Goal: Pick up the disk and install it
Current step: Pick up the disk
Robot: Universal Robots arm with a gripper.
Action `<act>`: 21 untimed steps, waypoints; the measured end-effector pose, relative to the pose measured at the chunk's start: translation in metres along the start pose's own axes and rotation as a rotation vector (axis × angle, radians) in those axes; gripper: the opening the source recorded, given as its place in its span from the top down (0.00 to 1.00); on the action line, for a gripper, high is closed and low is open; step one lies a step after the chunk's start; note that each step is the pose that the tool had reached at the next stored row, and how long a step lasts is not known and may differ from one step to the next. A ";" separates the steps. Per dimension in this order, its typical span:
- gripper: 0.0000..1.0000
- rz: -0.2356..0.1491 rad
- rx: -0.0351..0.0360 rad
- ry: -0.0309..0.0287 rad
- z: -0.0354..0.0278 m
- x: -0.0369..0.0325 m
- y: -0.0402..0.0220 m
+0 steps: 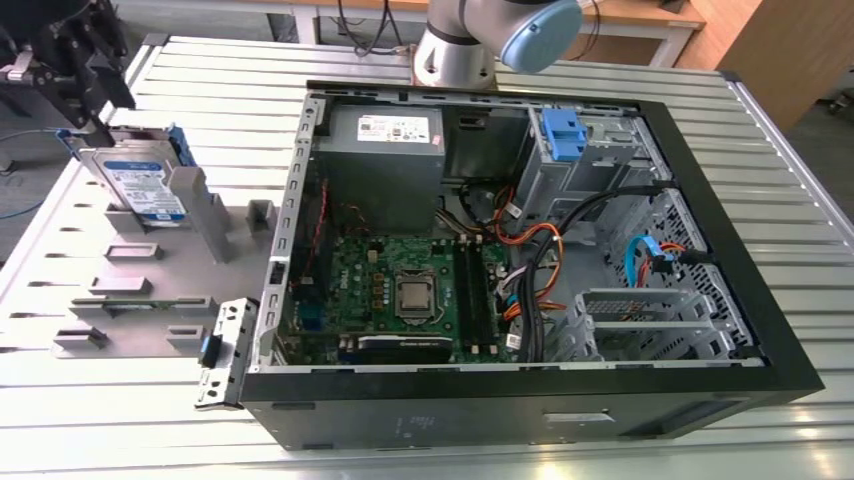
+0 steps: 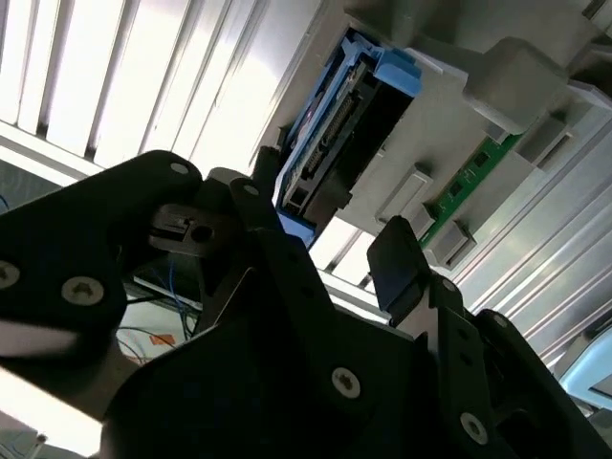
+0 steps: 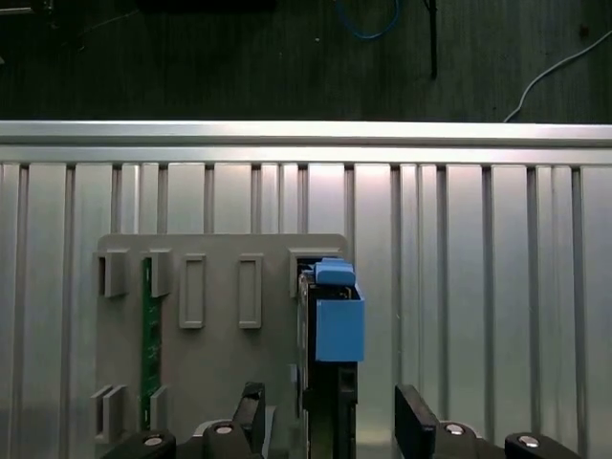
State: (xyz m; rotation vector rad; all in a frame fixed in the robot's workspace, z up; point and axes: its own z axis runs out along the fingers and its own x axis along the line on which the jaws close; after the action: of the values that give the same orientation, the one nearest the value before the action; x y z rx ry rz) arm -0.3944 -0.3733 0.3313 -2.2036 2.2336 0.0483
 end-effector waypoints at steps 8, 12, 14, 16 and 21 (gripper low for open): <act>0.36 0.000 0.0029 0.0001 0.0144 0.0004 0.0020; 0.36 0.000 0.0030 0.0001 0.0218 0.0006 0.0026; 0.36 0.000 0.0029 0.0001 0.0254 0.0007 0.0026; 0.36 0.000 0.0030 0.0000 0.0291 0.0007 0.0025; 0.36 0.000 0.0028 0.0002 0.0336 0.0000 0.0026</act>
State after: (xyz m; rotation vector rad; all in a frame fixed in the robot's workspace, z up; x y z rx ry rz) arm -0.3977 -0.3725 0.2978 -2.2021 2.2326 0.0450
